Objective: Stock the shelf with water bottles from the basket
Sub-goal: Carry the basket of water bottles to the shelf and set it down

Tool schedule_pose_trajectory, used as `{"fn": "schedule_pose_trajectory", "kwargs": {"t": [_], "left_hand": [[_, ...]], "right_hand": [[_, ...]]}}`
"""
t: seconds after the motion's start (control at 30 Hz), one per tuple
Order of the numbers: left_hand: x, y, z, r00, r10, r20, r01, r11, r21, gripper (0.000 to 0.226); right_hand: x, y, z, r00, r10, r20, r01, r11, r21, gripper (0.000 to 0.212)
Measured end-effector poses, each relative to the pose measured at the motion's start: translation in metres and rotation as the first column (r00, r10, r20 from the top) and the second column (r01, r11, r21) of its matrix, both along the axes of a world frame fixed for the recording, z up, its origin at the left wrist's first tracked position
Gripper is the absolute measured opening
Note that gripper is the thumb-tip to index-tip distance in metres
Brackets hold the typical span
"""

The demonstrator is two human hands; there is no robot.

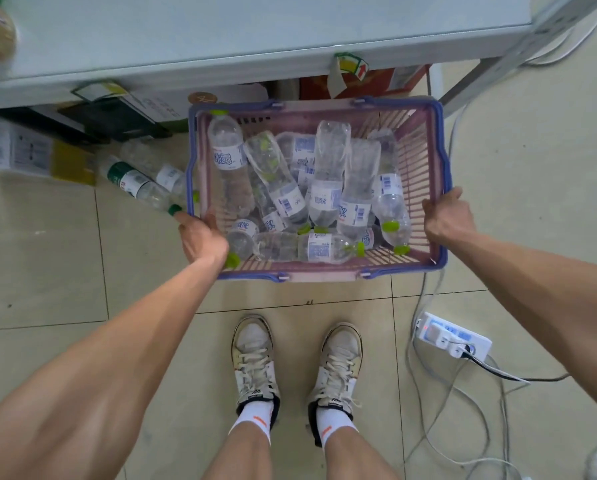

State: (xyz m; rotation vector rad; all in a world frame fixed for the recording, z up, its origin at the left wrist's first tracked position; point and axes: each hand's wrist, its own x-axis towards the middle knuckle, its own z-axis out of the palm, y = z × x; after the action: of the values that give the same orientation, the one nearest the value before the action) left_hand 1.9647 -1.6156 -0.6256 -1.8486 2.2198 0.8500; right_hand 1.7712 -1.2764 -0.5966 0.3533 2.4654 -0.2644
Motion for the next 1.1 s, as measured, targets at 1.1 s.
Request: {"fn": "schedule_pose_trajectory", "kwargs": {"t": [1.1], "left_hand": [[-0.079, 0.06, 0.051, 0.808, -0.566, -0.163, 0.58, 0.813, 0.052, 0.035]], "right_hand": [[-0.001, -0.155, 0.025, 0.722, 0.675, -0.152, -0.673, 0.736, 0.069, 0.056]]}}
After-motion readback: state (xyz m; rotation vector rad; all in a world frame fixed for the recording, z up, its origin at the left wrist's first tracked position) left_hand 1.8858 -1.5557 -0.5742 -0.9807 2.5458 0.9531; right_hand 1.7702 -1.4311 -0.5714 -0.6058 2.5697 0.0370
